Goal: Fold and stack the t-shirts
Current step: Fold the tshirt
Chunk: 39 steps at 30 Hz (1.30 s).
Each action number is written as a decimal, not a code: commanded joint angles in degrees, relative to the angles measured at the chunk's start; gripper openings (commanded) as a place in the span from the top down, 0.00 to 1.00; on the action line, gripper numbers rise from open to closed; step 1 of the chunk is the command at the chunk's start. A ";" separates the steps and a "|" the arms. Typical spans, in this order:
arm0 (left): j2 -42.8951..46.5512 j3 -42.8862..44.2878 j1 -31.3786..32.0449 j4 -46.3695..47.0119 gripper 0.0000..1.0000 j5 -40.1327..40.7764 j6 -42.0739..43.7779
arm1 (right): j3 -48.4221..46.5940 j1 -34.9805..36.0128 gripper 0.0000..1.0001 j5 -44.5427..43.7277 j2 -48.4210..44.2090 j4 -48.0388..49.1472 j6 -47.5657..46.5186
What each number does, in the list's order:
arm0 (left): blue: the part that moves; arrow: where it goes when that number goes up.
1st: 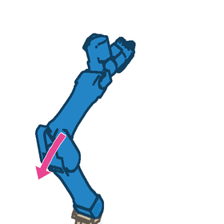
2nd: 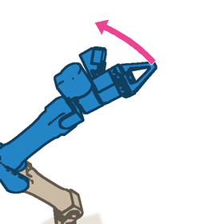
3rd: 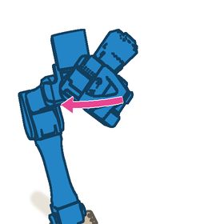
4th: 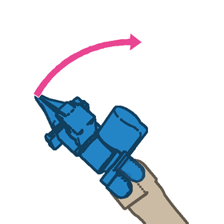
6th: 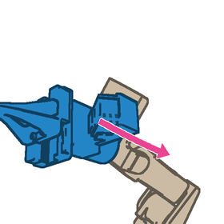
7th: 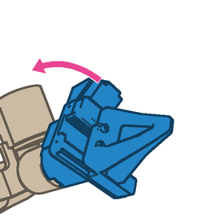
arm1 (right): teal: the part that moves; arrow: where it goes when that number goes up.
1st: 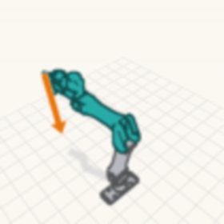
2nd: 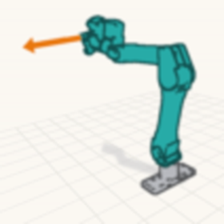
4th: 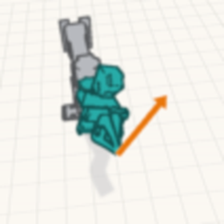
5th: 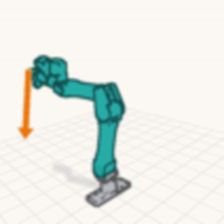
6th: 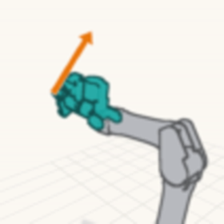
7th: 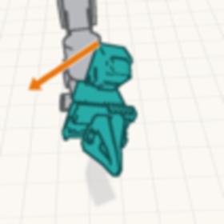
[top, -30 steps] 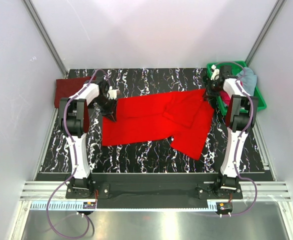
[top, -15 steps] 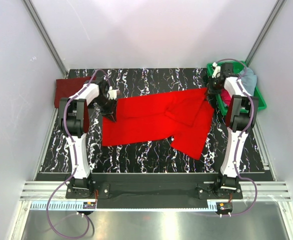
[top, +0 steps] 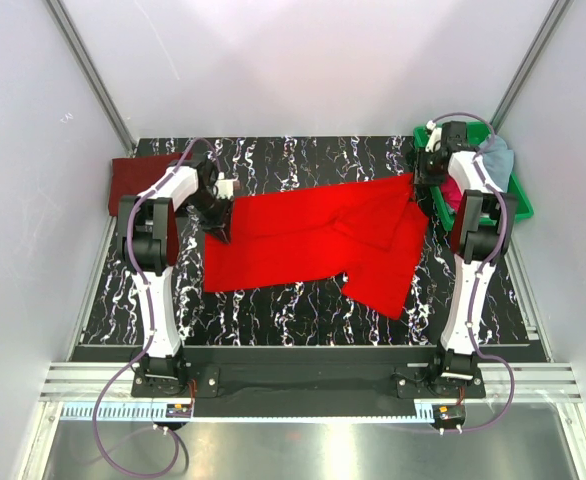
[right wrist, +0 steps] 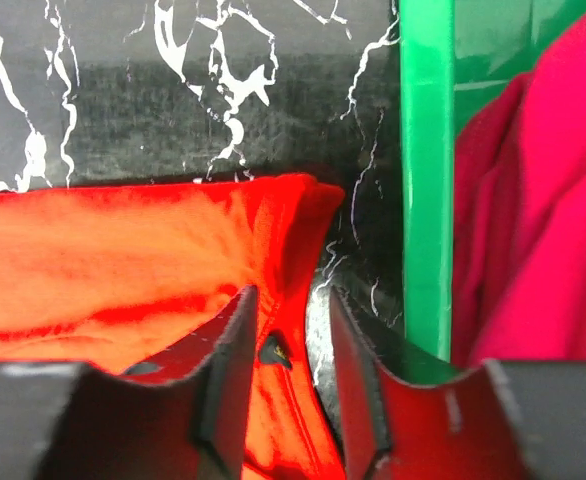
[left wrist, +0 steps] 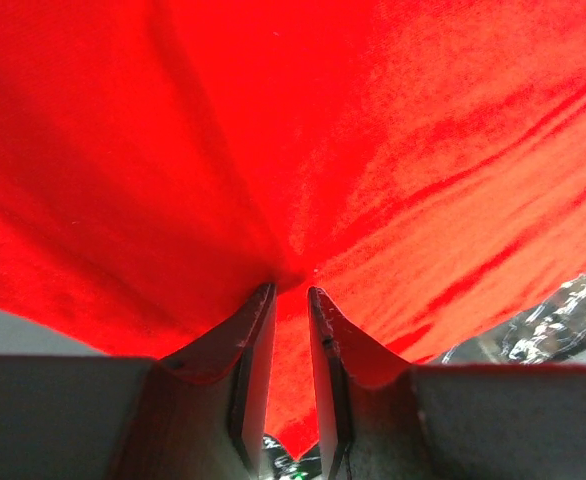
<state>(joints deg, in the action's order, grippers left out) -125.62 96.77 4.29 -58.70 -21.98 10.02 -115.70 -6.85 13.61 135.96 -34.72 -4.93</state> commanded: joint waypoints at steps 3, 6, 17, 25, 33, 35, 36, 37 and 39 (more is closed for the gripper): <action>-1.64 6.48 -1.83 -0.10 0.74 5.54 3.25 | 4.33 -0.88 0.54 -1.31 -11.04 -0.79 -1.40; -1.21 7.73 -1.75 0.16 0.74 4.67 2.64 | 10.04 -0.10 0.53 2.30 -18.50 0.52 -3.24; 7.41 -0.88 2.03 0.86 0.73 -4.47 -1.58 | 26.58 11.16 0.53 18.71 -30.86 -2.36 -3.53; 3.47 -2.03 3.26 1.92 0.73 -4.92 -3.25 | 26.15 12.04 0.54 18.13 -19.96 0.88 0.45; -3.57 5.69 2.65 1.22 0.73 -1.50 -2.64 | 18.59 12.04 0.53 13.64 -10.82 0.09 -1.58; -5.50 7.37 2.04 0.96 0.72 -0.62 -2.37 | 17.18 12.04 0.53 12.77 -9.49 -0.87 -2.01; -6.21 8.94 1.77 0.78 0.72 -1.22 -1.68 | 16.83 12.04 0.54 12.50 -8.18 -1.22 -2.19; -7.34 9.83 1.33 0.08 0.72 -1.83 -1.76 | 16.47 12.04 0.54 12.15 -7.73 -1.66 -2.80; -7.62 10.72 1.24 0.42 0.71 -1.93 -2.29 | 15.42 11.95 0.53 11.44 -6.16 -3.16 -3.33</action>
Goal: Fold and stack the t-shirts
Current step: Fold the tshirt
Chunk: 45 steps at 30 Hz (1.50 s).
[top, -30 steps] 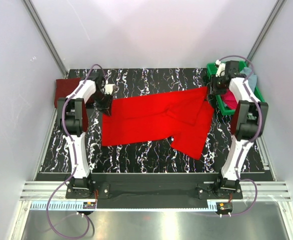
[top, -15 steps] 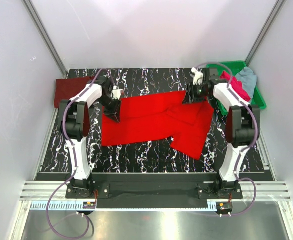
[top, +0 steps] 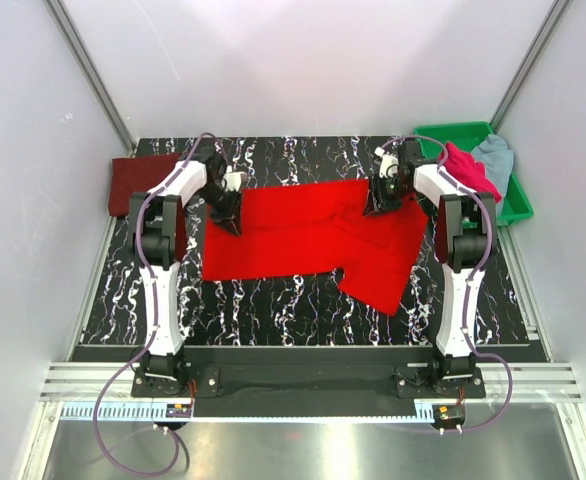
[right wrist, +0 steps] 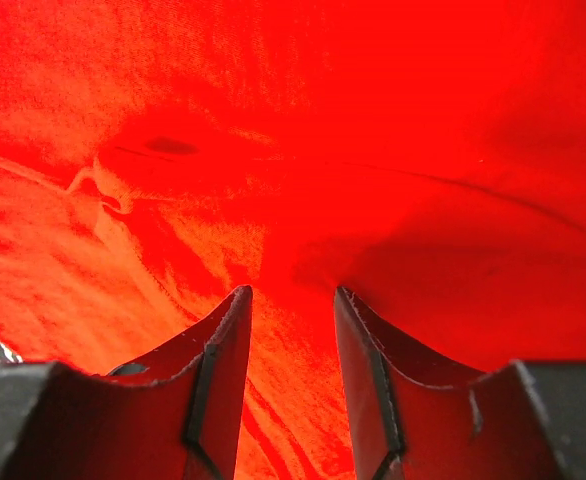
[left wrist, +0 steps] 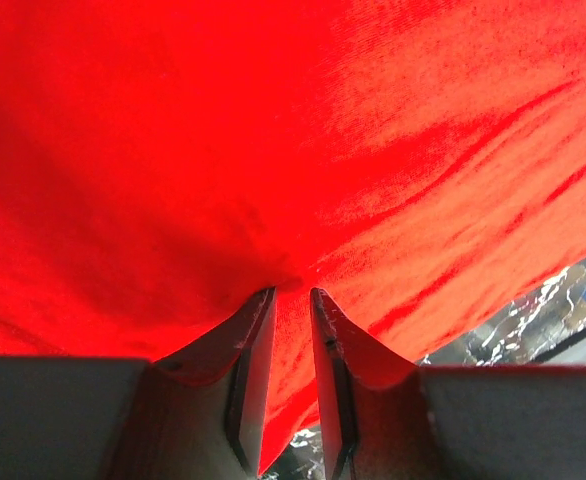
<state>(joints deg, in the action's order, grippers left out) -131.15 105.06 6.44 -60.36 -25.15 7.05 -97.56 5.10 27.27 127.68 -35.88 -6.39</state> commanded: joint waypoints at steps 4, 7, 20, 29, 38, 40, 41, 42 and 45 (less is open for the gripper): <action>-3.93 5.85 -0.99 2.35 0.71 1.50 -0.19 | -4.74 -0.01 0.53 -2.40 3.89 -4.63 -2.39; -5.43 9.28 -0.99 2.61 0.68 2.38 -0.37 | -4.83 0.08 0.53 -2.31 3.98 -4.82 -2.57; -9.47 17.20 -1.25 4.37 0.55 8.27 -0.28 | -3.08 0.26 0.53 -3.36 2.31 -5.61 -3.54; 0.15 16.33 -0.37 4.99 0.53 10.38 1.48 | -1.50 0.26 0.53 -7.05 -7.15 -3.85 -6.52; 17.33 -4.84 1.38 5.25 0.51 4.94 -0.90 | 13.08 0.78 0.53 -5.12 -23.43 -0.77 -15.47; 17.68 -9.49 1.91 5.51 0.52 3.10 -1.25 | 16.77 1.74 0.53 -4.68 -25.10 -1.56 -17.59; 17.51 -10.91 2.43 6.12 0.52 2.48 -1.42 | 18.09 2.19 0.53 -4.77 -25.54 -1.65 -20.30; 17.25 -11.97 2.70 6.48 0.52 2.21 -1.42 | 20.54 2.71 0.55 -5.20 -25.98 -1.91 -21.89; 14.18 -13.30 3.41 7.09 0.54 1.59 -1.60 | 26.08 5.17 0.56 -7.74 -27.92 0.18 -27.69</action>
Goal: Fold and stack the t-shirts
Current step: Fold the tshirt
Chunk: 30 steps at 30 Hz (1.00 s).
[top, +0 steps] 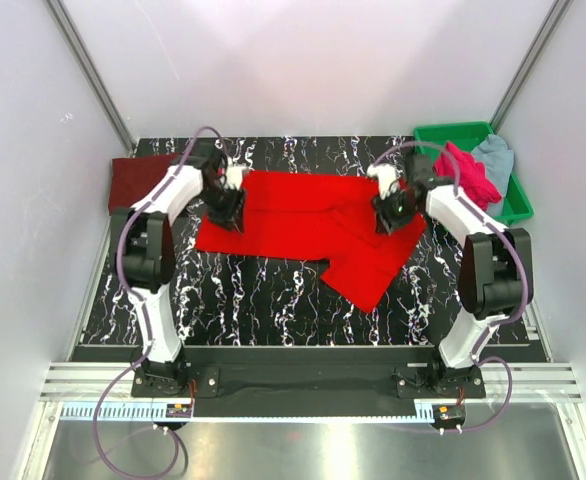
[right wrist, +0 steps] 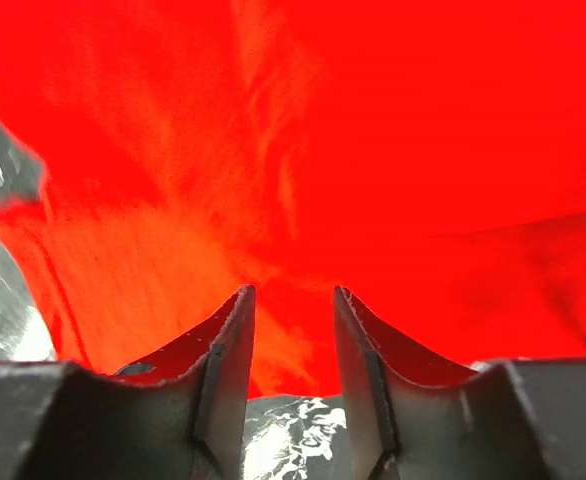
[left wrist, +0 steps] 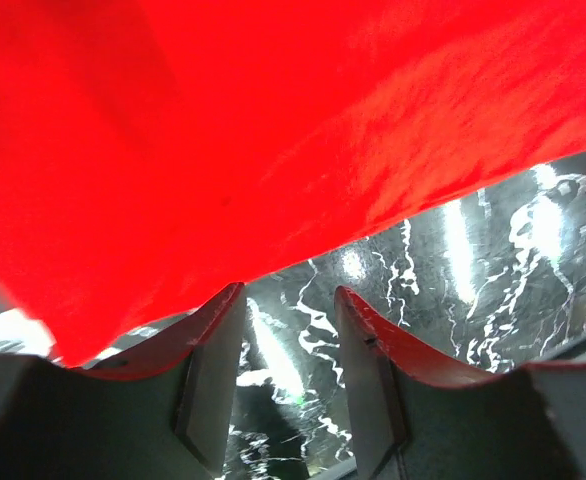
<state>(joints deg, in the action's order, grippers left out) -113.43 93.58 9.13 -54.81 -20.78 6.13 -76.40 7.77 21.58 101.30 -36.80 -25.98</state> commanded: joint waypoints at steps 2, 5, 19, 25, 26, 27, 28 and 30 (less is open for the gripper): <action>-6.53 -0.16 0.81 1.46 0.55 -2.43 -0.33 | 7.22 4.00 0.57 -3.12 -2.77 2.69 -10.31; -11.19 4.32 0.89 0.06 0.56 -1.81 0.28 | 9.51 4.88 0.57 -4.53 -3.12 4.89 -12.95; -14.45 5.83 0.89 0.05 0.56 -1.55 0.64 | 6.97 5.15 0.58 -6.64 0.03 8.14 -12.87; -14.19 5.65 0.89 -0.04 0.56 -1.55 0.46 | 3.81 5.15 0.59 -6.64 4.25 8.76 -12.34; -14.19 5.65 0.89 0.05 0.56 -1.64 0.37 | 3.11 5.06 0.59 -6.64 4.61 8.67 -12.26; -14.19 5.65 0.89 0.14 0.56 -1.64 0.29 | 2.75 5.15 0.60 -6.64 5.22 8.67 -12.34; -14.10 5.56 0.89 0.14 0.56 -1.64 0.29 | 2.40 5.06 0.60 -6.56 5.66 8.50 -12.34; -14.01 5.39 0.89 0.14 0.56 -1.55 0.20 | 1.35 5.15 0.61 -6.29 6.54 7.79 -12.08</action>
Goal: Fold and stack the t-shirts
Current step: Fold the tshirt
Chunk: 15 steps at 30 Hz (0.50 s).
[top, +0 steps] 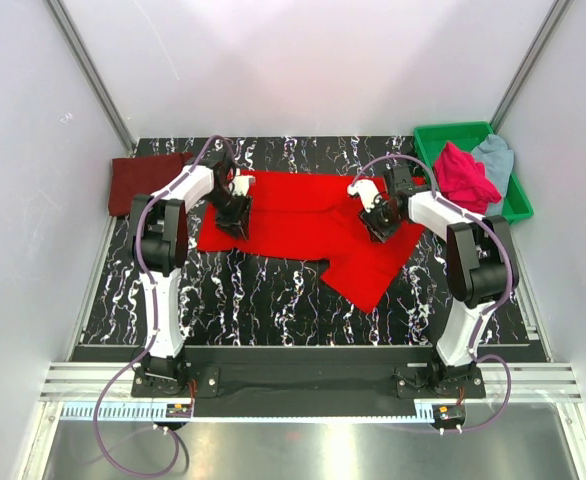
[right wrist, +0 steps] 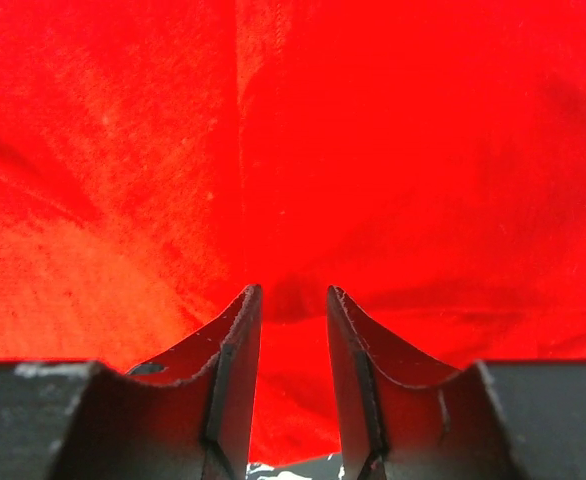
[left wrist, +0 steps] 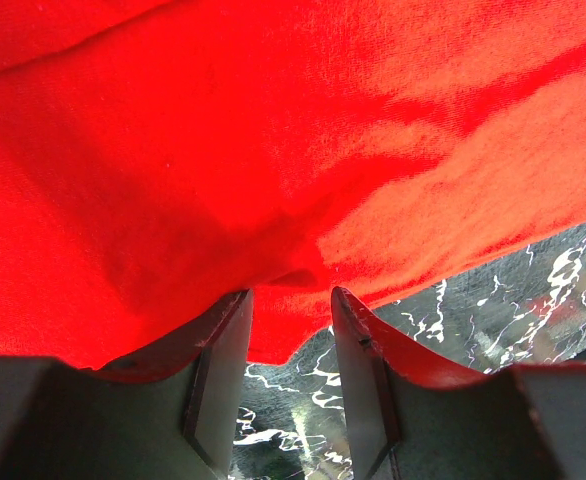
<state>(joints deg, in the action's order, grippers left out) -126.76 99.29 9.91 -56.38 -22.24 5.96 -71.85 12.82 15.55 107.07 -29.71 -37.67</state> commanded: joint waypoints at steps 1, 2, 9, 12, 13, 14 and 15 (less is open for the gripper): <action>-0.60 -0.32 0.11 1.80 0.56 -0.08 0.46 | -3.73 0.01 0.61 -0.17 0.95 0.45 -0.47; -0.59 -0.41 0.11 1.71 0.56 -0.08 0.46 | -3.82 0.01 0.61 0.00 1.04 0.01 -0.39; -0.51 -0.32 0.19 1.97 0.56 -0.26 0.20 | -3.21 0.19 0.61 0.36 0.43 -0.69 -0.39; -0.59 -0.15 0.20 1.89 0.56 -0.17 0.20 | -2.59 0.10 0.61 0.88 -0.36 -1.22 -0.39; -0.51 -0.14 0.20 1.89 0.56 -0.17 0.20 | -2.41 0.10 0.61 1.06 -0.63 -1.31 -0.39; -0.42 -0.14 0.20 1.80 0.56 -0.17 0.11 | -2.06 0.19 0.61 1.41 -0.89 -1.40 -0.47; -0.42 -0.14 0.20 1.80 0.56 -0.17 0.20 | -1.97 0.19 0.61 1.41 -1.16 -1.66 -0.47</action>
<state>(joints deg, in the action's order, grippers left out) -126.76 99.26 9.91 -56.36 -22.24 5.93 -73.58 12.82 15.77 108.31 -30.02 -37.67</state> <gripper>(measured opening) 0.438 0.390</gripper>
